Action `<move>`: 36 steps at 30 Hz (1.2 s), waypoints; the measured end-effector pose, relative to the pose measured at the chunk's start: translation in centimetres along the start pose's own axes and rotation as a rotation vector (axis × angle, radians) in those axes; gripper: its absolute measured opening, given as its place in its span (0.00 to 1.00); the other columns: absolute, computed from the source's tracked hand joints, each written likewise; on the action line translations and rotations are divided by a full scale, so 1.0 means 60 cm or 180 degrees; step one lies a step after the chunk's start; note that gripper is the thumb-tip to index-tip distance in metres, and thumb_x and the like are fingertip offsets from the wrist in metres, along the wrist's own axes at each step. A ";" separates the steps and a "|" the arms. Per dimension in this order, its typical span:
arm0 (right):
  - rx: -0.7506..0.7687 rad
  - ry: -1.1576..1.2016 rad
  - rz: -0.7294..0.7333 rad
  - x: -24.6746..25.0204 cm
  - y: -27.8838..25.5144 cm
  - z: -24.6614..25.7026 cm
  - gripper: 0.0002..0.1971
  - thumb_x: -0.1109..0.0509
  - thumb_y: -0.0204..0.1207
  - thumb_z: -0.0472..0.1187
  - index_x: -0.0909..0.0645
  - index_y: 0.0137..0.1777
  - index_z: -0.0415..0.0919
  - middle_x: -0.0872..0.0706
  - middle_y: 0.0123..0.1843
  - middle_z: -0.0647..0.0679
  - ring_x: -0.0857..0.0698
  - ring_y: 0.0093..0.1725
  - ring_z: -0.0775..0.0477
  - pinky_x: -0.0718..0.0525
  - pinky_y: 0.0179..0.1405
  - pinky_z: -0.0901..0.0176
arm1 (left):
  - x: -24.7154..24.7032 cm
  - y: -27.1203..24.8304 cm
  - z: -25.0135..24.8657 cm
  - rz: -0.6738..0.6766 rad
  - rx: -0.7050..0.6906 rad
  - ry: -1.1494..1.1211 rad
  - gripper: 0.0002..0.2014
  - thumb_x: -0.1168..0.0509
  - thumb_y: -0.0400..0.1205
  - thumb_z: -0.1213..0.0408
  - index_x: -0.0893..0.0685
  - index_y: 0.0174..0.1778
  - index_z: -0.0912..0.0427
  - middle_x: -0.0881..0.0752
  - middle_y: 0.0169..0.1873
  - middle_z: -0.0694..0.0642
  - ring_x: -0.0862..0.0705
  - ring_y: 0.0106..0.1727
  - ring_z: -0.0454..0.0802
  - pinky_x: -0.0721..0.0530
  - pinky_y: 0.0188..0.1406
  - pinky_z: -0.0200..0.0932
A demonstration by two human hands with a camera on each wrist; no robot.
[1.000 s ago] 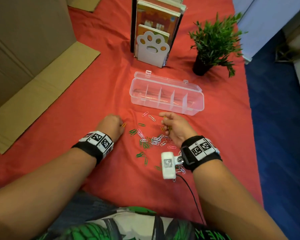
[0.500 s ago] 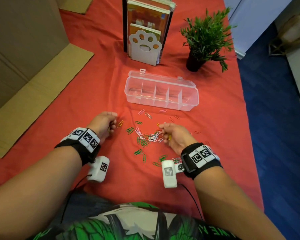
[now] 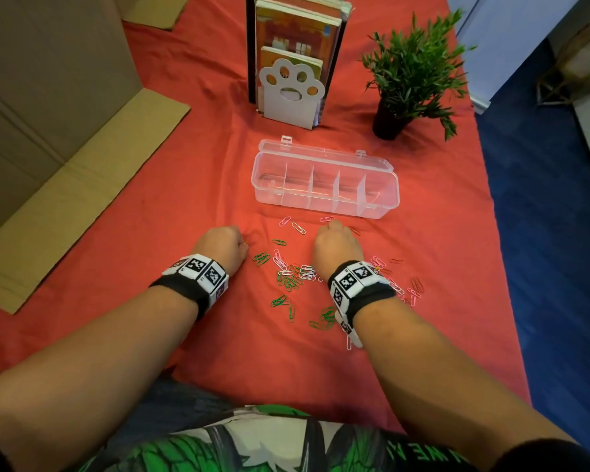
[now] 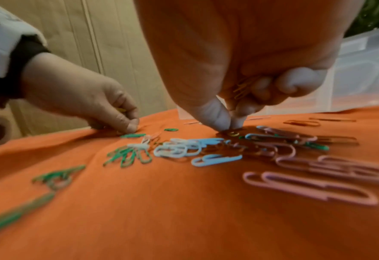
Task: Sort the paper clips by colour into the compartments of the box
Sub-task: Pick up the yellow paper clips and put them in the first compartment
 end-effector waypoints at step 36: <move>-0.0022 0.0297 0.0153 -0.006 0.003 -0.002 0.18 0.42 0.73 0.28 0.29 0.64 0.30 0.25 0.63 0.34 0.24 0.63 0.33 0.21 0.60 0.44 | 0.117 0.121 -0.074 -0.0718 0.0577 -0.2647 0.17 0.38 0.76 0.72 0.17 0.61 0.60 0.11 0.51 0.58 0.13 0.48 0.52 0.16 0.54 0.45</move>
Point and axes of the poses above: each hand's wrist, its own y-axis towards the middle knuckle, its own x-axis out of the back of the hand, z = x × y, the point moved 6 cm from there along y, towards the middle knuckle
